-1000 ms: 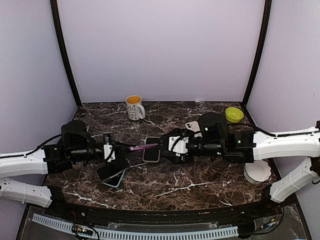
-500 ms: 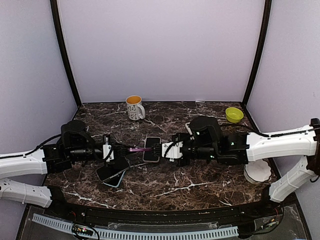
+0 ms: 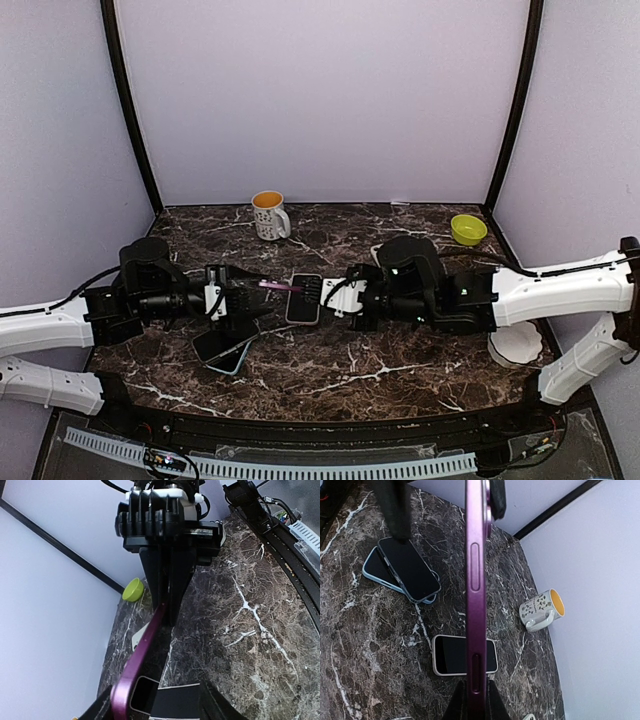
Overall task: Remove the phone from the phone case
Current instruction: Pass from the left arm to the right, then place the phone at the center of the board.
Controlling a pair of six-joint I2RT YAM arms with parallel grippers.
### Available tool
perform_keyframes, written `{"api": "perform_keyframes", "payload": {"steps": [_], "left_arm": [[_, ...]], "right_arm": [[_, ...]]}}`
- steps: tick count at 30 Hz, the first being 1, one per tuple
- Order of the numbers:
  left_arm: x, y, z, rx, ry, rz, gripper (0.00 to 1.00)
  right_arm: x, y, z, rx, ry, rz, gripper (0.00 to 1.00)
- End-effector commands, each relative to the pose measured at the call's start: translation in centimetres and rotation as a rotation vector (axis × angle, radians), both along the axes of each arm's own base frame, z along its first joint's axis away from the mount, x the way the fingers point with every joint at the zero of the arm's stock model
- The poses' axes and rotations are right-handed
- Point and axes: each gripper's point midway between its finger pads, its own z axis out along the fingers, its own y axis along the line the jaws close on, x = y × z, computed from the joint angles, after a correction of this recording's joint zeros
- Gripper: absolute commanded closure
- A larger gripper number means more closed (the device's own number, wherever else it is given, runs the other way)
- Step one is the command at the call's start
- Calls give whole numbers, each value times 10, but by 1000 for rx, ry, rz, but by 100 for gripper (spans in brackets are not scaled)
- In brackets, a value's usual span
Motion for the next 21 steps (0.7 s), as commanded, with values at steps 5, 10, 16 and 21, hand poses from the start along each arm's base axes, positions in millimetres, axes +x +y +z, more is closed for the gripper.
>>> {"api": "perform_keyframes", "payload": {"steps": [5,10,16,21], "left_arm": [[1,-3,26,-56,-54,-1,24],[12,-1,27,-51,-64,58,23],[22,1,27,-46,-63,109,23],[31,3,27,-41,-65,157,23]], "right_arm": [[40,-35,-2,92,37,-351,100],[71,-62,-26,55,75,-587,100],[105,-84,-65,-96,132,-805,100],[133,-93,-94,-213,143,-932,100]]}}
